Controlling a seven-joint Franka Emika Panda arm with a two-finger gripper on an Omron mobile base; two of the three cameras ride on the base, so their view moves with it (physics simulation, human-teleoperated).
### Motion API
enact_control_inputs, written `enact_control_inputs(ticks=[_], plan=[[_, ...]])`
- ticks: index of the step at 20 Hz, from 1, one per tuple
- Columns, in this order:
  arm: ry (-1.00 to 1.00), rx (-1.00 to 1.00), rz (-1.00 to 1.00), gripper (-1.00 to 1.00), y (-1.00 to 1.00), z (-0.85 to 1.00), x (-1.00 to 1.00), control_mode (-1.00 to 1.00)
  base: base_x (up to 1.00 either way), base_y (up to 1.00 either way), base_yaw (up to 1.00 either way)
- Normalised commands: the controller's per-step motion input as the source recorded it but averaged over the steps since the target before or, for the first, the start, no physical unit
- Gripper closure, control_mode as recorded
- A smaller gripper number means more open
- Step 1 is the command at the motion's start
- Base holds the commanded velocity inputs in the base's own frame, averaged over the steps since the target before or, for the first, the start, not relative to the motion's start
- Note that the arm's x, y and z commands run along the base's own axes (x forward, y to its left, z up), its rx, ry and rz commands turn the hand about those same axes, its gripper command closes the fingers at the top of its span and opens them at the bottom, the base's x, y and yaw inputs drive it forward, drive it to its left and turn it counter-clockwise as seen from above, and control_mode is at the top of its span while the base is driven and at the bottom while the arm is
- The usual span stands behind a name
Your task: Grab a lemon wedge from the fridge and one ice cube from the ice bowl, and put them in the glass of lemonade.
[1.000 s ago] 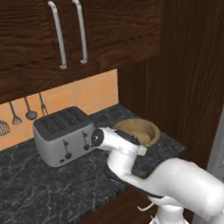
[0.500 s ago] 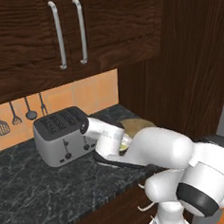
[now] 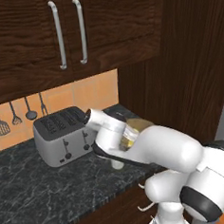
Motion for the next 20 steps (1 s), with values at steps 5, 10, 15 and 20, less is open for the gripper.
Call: enact_control_inputs(ticks=[5, 10, 15, 20], plan=[[0.00, -0.02, 0.00, 1.00, 0.00, 0.54, -0.15, -1.00, 0.00, 0.00, 0.00], [0.11, -0.20, 0.00, 1.00, 0.46, -0.46, 0.04, -1.00, 0.00, 0.00, 0.00], [0.03, -0.17, 0.00, 1.00, 0.51, -0.30, 0.20, -1.00, 0.00, 0.00, 0.00], [0.00, -0.02, 0.00, 1.00, 0.27, 0.38, 0.11, -1.00, 0.00, 0.00, 0.00]])
